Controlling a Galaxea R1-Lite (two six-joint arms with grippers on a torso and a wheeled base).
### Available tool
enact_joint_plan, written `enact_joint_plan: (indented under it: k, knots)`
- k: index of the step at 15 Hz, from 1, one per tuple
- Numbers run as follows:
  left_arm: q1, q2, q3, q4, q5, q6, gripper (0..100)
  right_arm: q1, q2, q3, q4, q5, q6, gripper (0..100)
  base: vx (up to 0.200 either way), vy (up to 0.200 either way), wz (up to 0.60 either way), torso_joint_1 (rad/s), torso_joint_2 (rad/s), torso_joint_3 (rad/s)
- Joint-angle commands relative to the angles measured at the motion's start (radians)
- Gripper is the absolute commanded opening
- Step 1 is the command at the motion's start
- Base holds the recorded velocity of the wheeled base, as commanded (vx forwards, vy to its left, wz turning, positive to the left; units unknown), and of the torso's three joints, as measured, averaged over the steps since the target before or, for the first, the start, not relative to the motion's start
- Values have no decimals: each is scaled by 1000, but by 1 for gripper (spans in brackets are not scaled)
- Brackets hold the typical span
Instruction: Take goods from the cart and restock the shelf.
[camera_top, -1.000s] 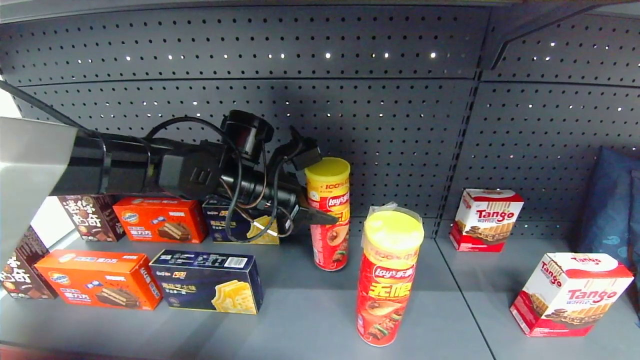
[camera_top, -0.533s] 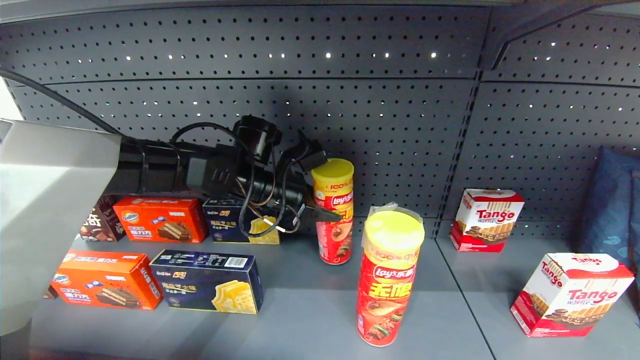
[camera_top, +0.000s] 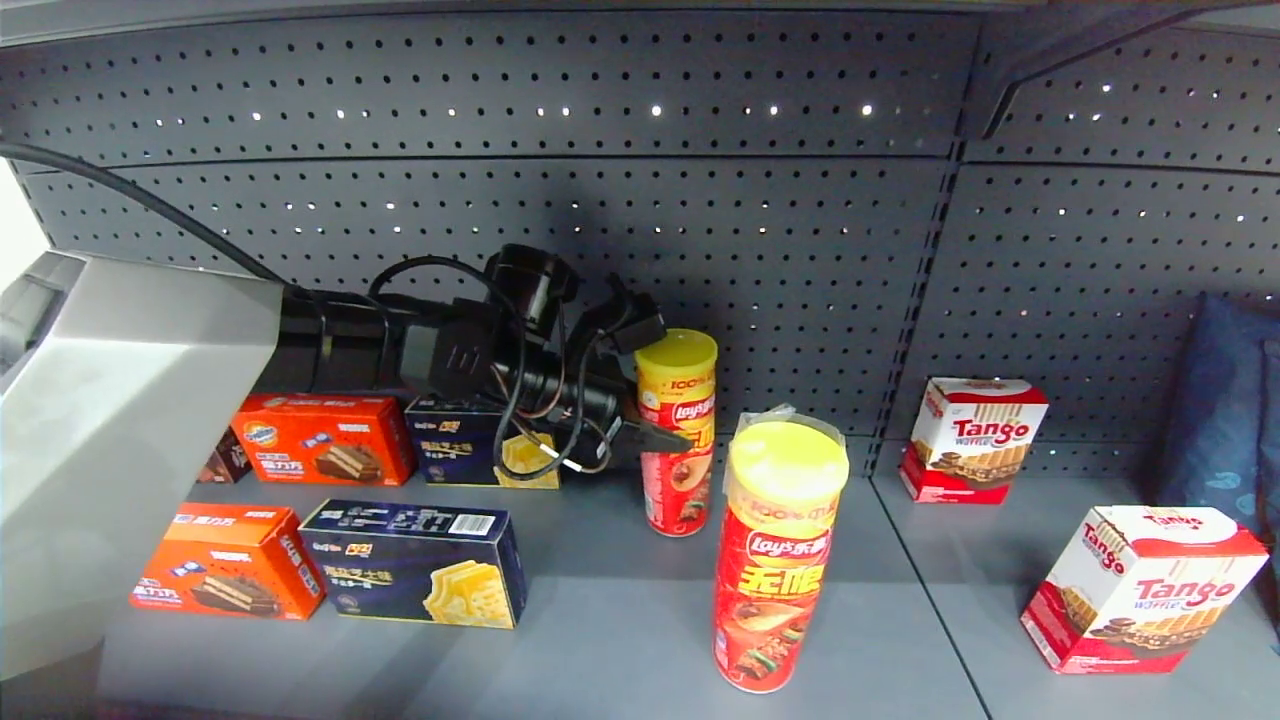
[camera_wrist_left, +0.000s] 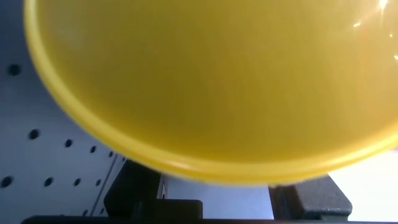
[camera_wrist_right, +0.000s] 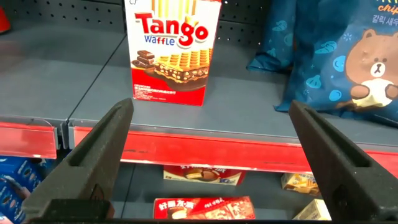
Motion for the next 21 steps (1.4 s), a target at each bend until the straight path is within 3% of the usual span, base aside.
enact_joint_plan:
  k: [1, 6, 7, 8, 14, 21]
  knots:
    - [-4, 5, -8, 0, 0, -1, 0, 1, 2, 0, 0, 0, 0, 100, 0, 0, 0, 0, 0, 0]
    - [-10, 20, -27, 0, 2, 1, 0, 1, 2, 0, 0, 0, 0, 100, 0, 0, 0, 0, 0, 0]
    - [-10, 20, -27, 0, 3, 4, 100, 1, 2, 0, 0, 0, 0, 100, 0, 0, 0, 0, 0, 0]
    - [-14, 20, -28, 0, 5, 17, 100, 1, 2, 0, 0, 0, 0, 100, 0, 0, 0, 0, 0, 0]
    - [-16, 8, -4, 0, 6, 19, 100, 1, 2, 0, 0, -2, 5, 100, 0, 0, 0, 0, 0, 0]
    - [29, -169, 190, -9, 25, 20, 100, 1, 2, 0, 0, -3, 5, 100, 0, 0, 0, 0, 0, 0]
